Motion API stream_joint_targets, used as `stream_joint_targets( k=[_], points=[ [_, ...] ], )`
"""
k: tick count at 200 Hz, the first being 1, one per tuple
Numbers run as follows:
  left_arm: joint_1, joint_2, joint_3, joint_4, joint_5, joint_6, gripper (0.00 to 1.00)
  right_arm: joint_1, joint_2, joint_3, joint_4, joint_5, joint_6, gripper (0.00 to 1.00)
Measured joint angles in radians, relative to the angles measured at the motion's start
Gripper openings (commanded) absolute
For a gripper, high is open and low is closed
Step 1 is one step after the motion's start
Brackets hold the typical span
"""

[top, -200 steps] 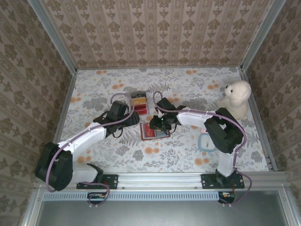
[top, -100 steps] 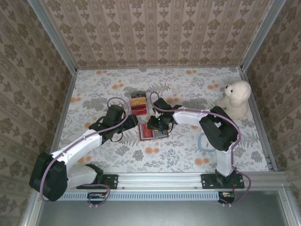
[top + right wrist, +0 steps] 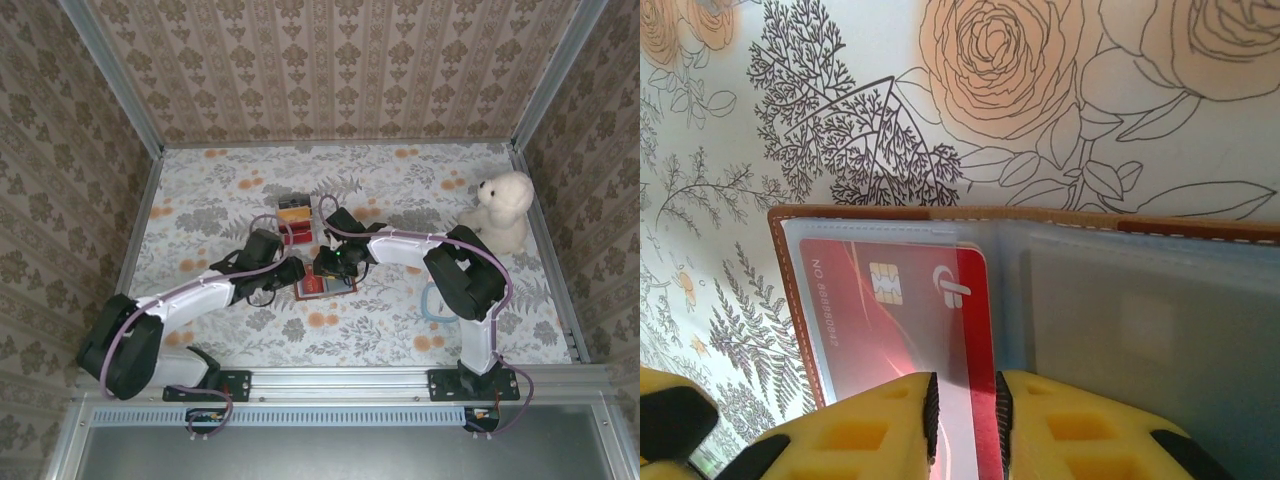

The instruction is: Take the credit cards out of the card holder

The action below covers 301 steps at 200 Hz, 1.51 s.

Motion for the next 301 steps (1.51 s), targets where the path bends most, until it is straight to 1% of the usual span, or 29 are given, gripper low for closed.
stream_joint_targets(
  k=[58,114,153,209,249,275,301],
  points=[
    [-0.003,0.09,0.007,0.019,-0.008,-0.026,0.11,0.0,0.0,0.0,0.0,0.018,-0.004,0.22],
    [-0.003,0.139,0.004,0.045,-0.002,-0.05,0.03,-0.003,0.0,-0.007,0.001,0.018,-0.004,0.22],
    [-0.003,0.139,-0.025,0.089,-0.002,-0.069,0.01,-0.01,0.0,-0.009,0.002,0.013,-0.03,0.22],
    [-0.003,0.145,-0.042,0.135,-0.002,-0.079,0.0,-0.023,0.002,-0.02,0.021,-0.047,-0.052,0.21],
    [-0.003,0.151,-0.042,0.151,-0.002,-0.079,0.0,-0.036,0.004,-0.036,0.042,-0.063,-0.052,0.17],
    [-0.003,0.151,-0.042,0.151,-0.002,-0.079,0.01,-0.043,0.004,-0.049,0.061,-0.08,-0.049,0.13],
    [-0.003,0.151,-0.042,0.15,-0.002,-0.079,0.04,-0.049,0.003,-0.057,0.078,-0.088,-0.045,0.06]
  ],
)
